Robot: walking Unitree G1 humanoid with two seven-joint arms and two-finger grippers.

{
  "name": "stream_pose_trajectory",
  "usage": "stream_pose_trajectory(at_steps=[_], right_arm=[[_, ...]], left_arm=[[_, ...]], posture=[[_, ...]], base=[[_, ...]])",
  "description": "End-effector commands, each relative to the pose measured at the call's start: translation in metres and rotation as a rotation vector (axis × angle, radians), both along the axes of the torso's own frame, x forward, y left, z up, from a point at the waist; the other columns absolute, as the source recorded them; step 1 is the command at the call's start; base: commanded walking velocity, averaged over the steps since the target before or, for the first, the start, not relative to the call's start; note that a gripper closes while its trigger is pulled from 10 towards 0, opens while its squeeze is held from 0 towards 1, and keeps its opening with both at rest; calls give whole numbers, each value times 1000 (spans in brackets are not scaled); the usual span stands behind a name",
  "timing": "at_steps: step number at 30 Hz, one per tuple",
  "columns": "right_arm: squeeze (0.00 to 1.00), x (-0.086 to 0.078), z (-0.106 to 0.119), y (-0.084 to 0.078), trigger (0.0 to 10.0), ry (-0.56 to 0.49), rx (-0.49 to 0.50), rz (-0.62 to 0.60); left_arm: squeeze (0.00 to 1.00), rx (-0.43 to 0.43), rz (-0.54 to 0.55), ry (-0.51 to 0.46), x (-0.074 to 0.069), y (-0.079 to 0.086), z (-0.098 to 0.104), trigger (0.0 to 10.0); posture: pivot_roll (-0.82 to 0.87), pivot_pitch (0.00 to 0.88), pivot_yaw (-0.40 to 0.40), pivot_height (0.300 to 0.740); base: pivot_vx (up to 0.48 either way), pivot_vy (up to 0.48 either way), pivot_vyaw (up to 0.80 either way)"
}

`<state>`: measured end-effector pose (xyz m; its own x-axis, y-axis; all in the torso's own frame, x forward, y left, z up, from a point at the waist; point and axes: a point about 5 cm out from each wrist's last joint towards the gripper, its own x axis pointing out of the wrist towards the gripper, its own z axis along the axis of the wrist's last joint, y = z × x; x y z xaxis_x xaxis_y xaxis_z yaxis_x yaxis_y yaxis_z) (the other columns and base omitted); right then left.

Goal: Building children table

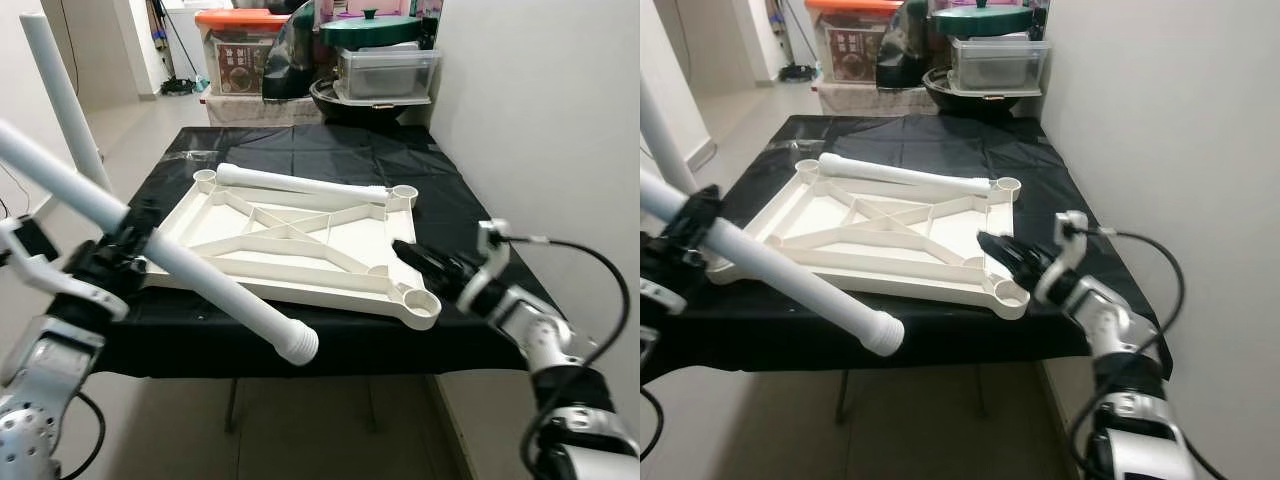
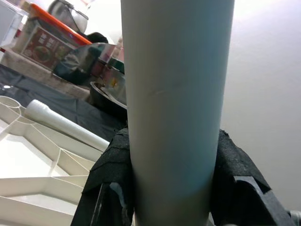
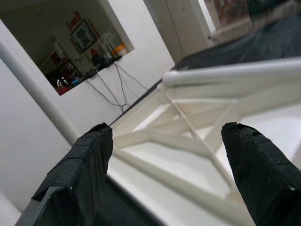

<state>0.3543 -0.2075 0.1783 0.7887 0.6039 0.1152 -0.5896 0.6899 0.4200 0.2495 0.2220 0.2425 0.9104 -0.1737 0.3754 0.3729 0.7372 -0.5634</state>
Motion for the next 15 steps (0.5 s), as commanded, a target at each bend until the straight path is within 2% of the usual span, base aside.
stream_pose_trajectory(at_steps=[1, 2, 4, 5, 8, 12, 15], right_arm=[[0, 3, 13, 13, 10000, -77, -43, -13], [0, 3, 13, 13, 10000, -77, -43, -13], [0, 6, 28, 37, 10000, -169, -73, 4], [0, 7, 32, 45, 10000, -184, -57, 23], [0, 7, 34, 49, 10000, -190, -48, 29], [0, 8, 47, 56, 10000, -245, -36, 26], [0, 7, 64, 66, 10000, -305, -22, 35]], left_arm=[[0, 48, -30, -13, 3, -8, 5, 10000], [0, 48, -30, -13, 3, -8, 5, 10000], [0, 91, -88, -41, 6, -26, 16, 10000], [0, 110, -97, -60, 8, -31, 23, 10000], [0, 124, -99, -71, 8, -33, 27, 10000], [0, 149, -116, -122, 10, -37, 43, 10000], [0, 198, -138, -180, 12, -42, 61, 10000]], posture=[[28, 0, -2, 740], [28, 0, -2, 740], [29, 0, -14, 740], [19, 0, -12, 740], [19, 0, -12, 740], [16, 0, -1, 740], [14, 0, 6, 740]], base=[[0, 0, 0], [0, 0, 0], [0, 0, -800], [0, 0, -788], [0, 0, -788], [0, 0, -788], [0, 0, 0]])
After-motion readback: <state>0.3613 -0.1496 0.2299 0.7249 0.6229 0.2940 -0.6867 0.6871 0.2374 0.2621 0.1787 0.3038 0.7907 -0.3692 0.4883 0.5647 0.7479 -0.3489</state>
